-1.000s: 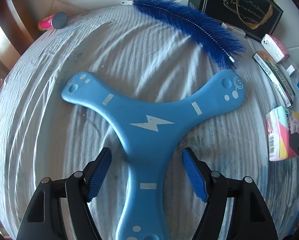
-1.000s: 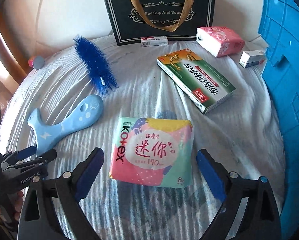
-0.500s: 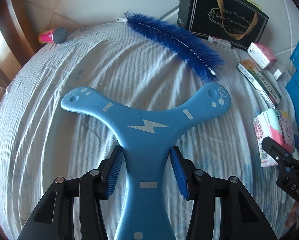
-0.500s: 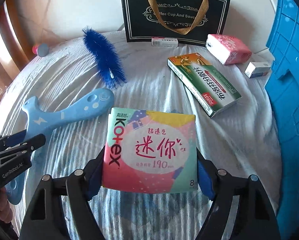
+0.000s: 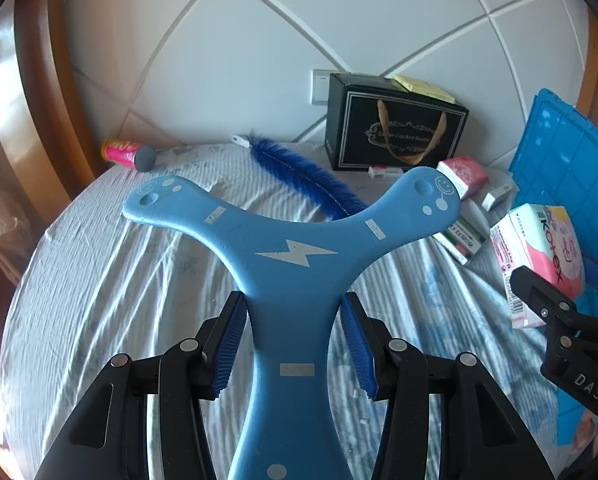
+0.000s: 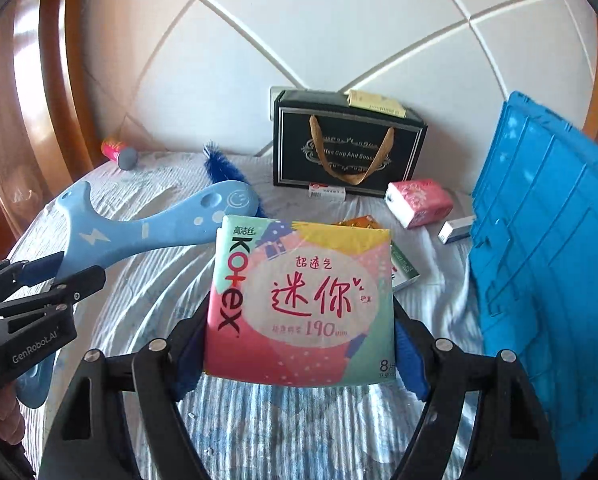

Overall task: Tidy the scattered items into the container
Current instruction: 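Lift the boomerang and Kotex pack and carry them over the crate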

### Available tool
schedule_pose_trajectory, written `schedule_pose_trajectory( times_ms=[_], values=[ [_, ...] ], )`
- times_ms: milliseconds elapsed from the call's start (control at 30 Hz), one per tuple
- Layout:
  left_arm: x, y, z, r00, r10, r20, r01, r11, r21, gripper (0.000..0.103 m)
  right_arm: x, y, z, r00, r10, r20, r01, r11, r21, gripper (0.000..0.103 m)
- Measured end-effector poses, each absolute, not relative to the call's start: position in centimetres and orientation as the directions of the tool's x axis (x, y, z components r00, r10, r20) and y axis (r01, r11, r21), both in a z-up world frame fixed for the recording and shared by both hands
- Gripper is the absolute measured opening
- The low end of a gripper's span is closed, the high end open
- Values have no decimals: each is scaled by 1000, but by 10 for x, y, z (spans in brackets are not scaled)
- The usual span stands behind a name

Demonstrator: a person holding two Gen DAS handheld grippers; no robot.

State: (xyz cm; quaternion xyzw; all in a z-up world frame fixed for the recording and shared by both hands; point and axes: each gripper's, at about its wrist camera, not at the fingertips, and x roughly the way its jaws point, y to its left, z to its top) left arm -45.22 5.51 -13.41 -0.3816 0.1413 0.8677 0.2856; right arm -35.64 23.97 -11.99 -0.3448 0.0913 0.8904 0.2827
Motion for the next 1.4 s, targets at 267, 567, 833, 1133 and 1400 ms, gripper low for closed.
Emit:
schedule_pose_trajectory(
  times_ms=[267, 567, 833, 1133, 1400],
  values=[
    [-407, 58, -68, -547, 514, -661, -689, -725, 6, 48, -291, 224, -42, -580, 580, -572, -667, -741, -76, 78],
    [-313, 110, 5, -497, 667, -555, -798, -602, -9, 48, -178, 249, 36, -519, 719, -462, -785, -615, -77, 78],
    [-192, 210, 38, -424, 746, -513, -848, -526, -64, 48, -49, 328, 60, -442, 798, -410, -833, -534, -142, 78],
    [-67, 329, 34, -388, 726, -567, -874, -485, -23, 48, 57, 429, 29, -405, 776, -483, -825, -538, -173, 78],
    [-27, 379, 17, -427, 656, -622, -862, -503, 61, 48, 83, 471, 2, -428, 719, -547, -807, -577, -127, 78]
  ],
)
